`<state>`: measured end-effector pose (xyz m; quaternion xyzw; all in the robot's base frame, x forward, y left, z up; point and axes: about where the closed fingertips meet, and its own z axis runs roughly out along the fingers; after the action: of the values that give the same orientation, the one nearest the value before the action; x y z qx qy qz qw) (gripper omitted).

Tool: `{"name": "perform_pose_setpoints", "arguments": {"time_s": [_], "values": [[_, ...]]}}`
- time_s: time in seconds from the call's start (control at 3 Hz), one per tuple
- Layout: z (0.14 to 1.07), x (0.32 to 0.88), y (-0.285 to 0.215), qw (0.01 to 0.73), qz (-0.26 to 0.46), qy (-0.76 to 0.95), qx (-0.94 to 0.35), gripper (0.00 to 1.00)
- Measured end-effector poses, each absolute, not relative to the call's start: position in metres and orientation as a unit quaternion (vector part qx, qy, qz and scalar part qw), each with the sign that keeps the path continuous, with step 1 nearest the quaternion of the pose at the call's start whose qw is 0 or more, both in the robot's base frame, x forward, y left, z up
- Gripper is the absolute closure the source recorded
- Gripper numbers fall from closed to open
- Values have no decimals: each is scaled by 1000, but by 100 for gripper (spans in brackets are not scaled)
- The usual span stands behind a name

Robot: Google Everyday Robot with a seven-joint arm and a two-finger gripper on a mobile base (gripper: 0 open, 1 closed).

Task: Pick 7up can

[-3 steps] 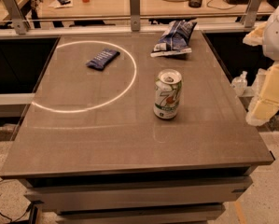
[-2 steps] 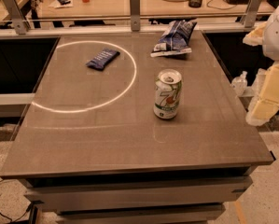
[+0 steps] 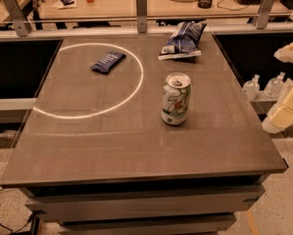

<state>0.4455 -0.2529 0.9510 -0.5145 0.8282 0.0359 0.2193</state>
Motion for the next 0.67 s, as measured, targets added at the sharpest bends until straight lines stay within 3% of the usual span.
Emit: {"name": "perform_pose_setpoints", "arguments": {"time_s": [0.67], "values": [[921, 454, -267, 400, 120, 785, -458, 0]]}}
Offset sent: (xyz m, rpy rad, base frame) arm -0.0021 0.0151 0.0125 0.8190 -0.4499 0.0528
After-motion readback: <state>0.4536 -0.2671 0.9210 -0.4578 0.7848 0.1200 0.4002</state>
